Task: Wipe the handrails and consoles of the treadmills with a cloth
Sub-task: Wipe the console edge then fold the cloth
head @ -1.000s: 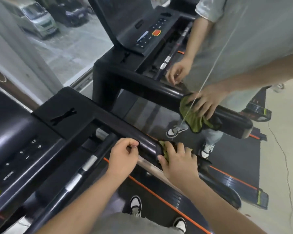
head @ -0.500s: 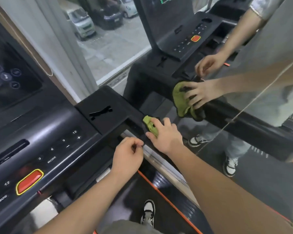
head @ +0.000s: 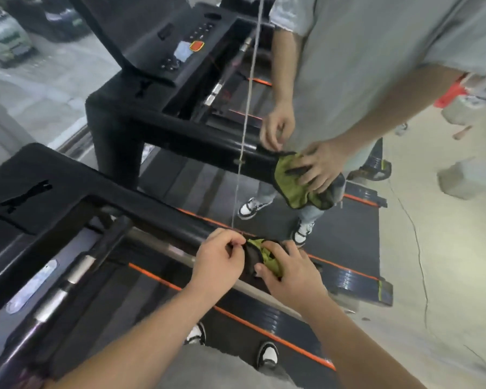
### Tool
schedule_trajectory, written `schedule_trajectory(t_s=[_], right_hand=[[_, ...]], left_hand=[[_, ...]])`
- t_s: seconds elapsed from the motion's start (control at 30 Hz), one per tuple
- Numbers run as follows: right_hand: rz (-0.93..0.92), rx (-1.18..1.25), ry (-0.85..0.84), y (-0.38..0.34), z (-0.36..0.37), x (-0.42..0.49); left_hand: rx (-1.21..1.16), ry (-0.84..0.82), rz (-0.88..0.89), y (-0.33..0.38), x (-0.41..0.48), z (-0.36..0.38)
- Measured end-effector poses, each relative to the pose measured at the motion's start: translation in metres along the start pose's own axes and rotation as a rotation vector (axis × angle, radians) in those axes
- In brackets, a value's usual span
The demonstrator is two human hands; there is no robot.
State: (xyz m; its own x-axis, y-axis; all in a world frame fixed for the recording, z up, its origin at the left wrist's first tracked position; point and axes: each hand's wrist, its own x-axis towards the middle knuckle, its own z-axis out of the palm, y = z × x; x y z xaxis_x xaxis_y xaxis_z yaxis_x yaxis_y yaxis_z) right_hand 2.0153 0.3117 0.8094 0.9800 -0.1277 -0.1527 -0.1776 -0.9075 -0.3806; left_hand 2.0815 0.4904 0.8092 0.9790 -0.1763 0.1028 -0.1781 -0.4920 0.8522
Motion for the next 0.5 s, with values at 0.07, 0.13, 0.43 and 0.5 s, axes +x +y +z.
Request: schedule_trajectory(t_s=[0.07, 0.13, 0.43, 0.5], right_hand=[[0.03, 0.046, 0.015, 0.029, -0.008, -0.019], [0.079, 0.141, 0.026, 0.054, -0.011, -0.032], [0.251, 0.47, 0.171, 0.096, 0.005, -0.069], [0.308, 0.52, 0.215, 0.097, 0.011, -0.076]], left_hand=[[-0.009, -0.018, 0.023, 0.012, -0.012, 0.022], [-0.003, -0.023, 0.032, 0.02, -0.024, 0.04], [-0.056, 0.108, -0.051, 0.029, -0.09, 0.077], [-0.062, 0.138, -0.115, 0.03, -0.109, 0.083]])
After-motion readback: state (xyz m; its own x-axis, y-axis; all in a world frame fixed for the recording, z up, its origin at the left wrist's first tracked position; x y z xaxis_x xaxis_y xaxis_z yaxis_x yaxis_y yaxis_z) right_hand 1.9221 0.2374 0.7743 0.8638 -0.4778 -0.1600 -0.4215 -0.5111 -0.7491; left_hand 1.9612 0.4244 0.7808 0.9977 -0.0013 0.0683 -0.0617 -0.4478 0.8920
